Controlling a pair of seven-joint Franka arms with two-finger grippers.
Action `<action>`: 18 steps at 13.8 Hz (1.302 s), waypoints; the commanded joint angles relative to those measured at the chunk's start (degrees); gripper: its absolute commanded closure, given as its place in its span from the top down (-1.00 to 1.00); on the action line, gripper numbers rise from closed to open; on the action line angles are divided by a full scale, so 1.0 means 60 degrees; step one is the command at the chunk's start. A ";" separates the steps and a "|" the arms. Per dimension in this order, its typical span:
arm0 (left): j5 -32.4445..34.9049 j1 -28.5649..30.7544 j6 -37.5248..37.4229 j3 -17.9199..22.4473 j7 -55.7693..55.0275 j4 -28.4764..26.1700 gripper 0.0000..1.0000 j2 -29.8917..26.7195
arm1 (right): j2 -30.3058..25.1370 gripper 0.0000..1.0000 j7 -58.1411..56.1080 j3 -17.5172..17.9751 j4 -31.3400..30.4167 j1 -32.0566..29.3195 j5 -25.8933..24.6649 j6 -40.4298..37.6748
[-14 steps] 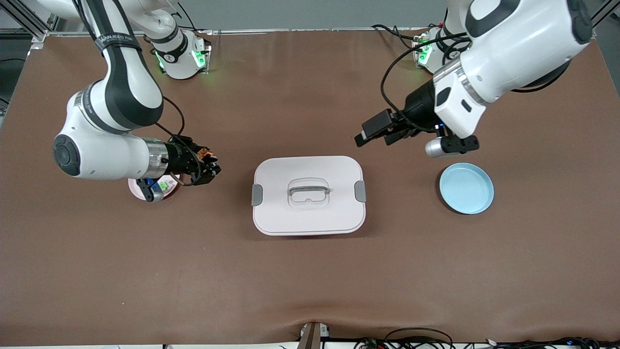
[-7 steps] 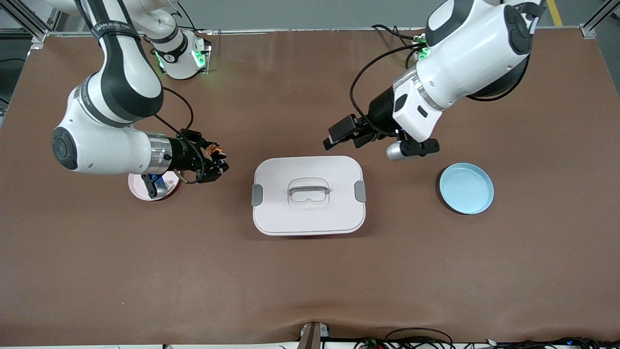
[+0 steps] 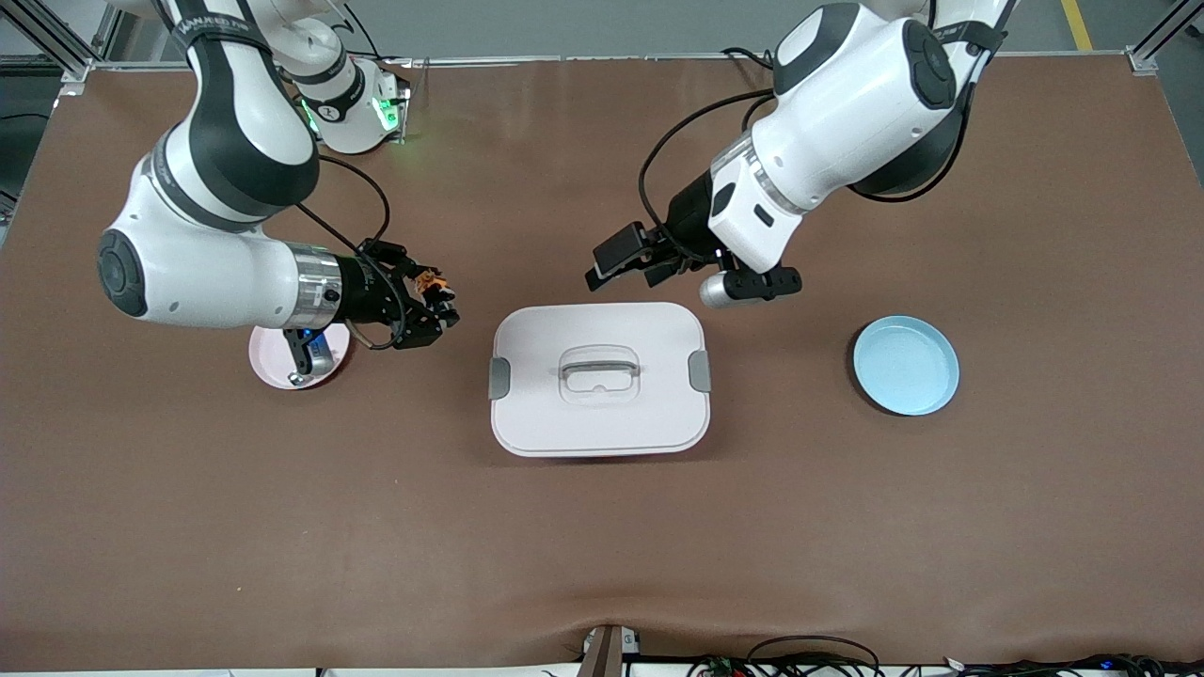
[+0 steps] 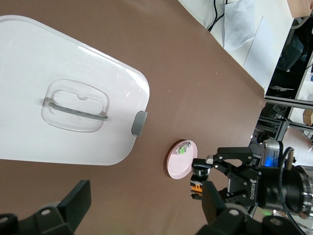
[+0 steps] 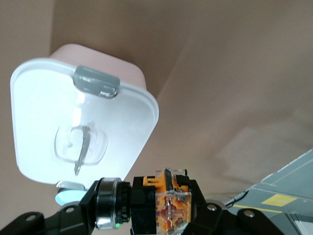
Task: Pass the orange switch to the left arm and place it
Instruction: 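Carry the switch above the box while the left gripper approaches it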
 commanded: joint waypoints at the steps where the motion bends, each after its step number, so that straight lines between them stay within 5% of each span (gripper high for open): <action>1: -0.0051 -0.0283 0.0479 0.0017 -0.0289 0.0253 1.00 0.0277 | -0.0075 -1.00 0.0626 -0.0012 0.0430 0.0147 0.0314 -0.0232; 18: -0.0052 -0.1645 0.3336 0.0017 -0.1035 0.0253 1.00 0.1200 | 0.0115 -1.00 0.1477 -0.0027 0.0884 0.0645 0.1193 0.0236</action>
